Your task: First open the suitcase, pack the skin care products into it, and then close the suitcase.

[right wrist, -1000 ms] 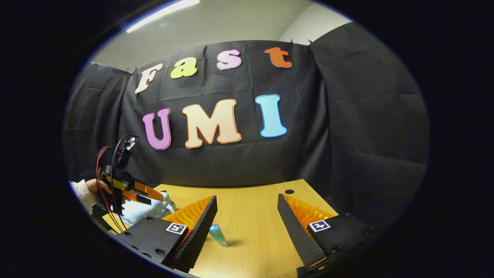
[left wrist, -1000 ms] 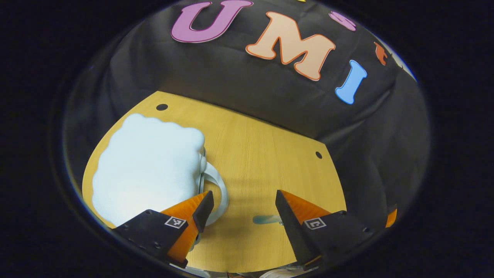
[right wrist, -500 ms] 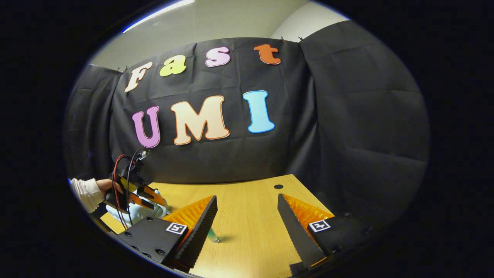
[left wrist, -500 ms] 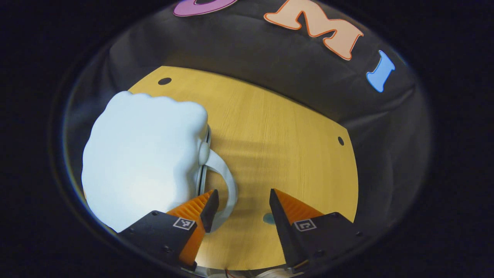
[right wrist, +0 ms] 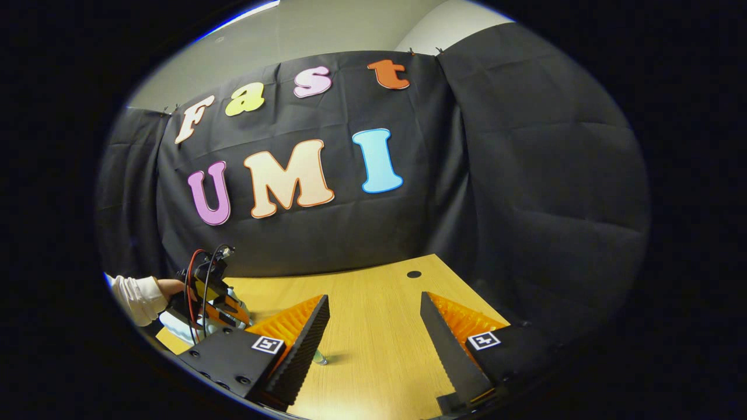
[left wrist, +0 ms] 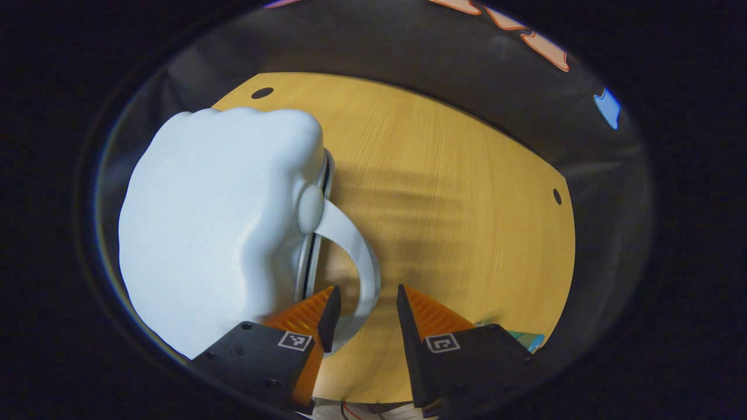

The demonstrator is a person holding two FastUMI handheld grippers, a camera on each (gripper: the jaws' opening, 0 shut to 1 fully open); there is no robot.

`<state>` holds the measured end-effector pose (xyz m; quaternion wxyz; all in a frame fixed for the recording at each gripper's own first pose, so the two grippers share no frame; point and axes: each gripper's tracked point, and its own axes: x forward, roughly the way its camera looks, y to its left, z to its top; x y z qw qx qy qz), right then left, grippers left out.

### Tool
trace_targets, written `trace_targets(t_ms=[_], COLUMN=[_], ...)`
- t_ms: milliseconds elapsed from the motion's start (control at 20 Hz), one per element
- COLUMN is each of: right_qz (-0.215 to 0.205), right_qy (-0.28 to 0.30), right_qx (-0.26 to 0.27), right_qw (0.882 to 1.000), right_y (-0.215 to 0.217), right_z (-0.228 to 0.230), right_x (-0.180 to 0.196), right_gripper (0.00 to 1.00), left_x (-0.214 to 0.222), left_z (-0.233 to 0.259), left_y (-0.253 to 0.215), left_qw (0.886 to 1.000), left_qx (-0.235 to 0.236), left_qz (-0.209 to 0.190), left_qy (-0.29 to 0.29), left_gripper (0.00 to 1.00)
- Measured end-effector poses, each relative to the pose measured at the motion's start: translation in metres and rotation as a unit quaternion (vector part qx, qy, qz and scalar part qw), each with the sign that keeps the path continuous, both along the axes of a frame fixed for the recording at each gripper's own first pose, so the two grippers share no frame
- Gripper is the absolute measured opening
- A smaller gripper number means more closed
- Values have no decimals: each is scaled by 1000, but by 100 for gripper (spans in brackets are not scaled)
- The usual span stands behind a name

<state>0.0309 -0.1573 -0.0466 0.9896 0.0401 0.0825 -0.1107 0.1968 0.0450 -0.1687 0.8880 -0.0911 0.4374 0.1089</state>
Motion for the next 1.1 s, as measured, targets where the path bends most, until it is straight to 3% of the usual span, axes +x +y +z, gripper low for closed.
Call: trace_targets(t_ms=[50, 100, 200, 450, 650, 700, 750, 800, 1100], right_qz=[-2, -4, -6, -12, -15, -15, -15, -14, -7], right_qy=[1, 0, -2, 4, 11, 12, 14, 14, 14], right_qx=[3, 7, 10, 8, 14, 15, 16, 16, 15], right_qw=[1000, 1000, 1000, 1000, 1000, 1000, 1000, 1000, 1000], right_y=[-3, -4, -7, -13, -15, -14, -13, -13, -8], right_z=[-1, -1, 0, -4, -11, -12, -12, -12, -13], right_x=[0, 1, 3, 4, 4, 4, 5, 5, 9], right_gripper=[98, 98, 98, 98, 98, 98, 98, 98, 98], left_x=[0, 1, 3, 3, 5, 4, 4, 4, 3], left_z=[-2, -4, -9, -26, -29, -28, -28, -27, -11], left_y=[2, 4, 5, 7, 8, 8, 8, 6, -3], left_qw=[1000, 1000, 1000, 999, 998, 998, 998, 998, 998], left_qx=[4, 7, 5, 1, 5, 5, 5, 5, -6], left_qz=[2, 3, 2, 4, -14, -20, -26, -32, -56], left_qy=[6, 10, 18, 42, 53, 54, 57, 57, 29], left_gripper=[58, 41, 41, 18, 10, 12, 6, 8, 0])
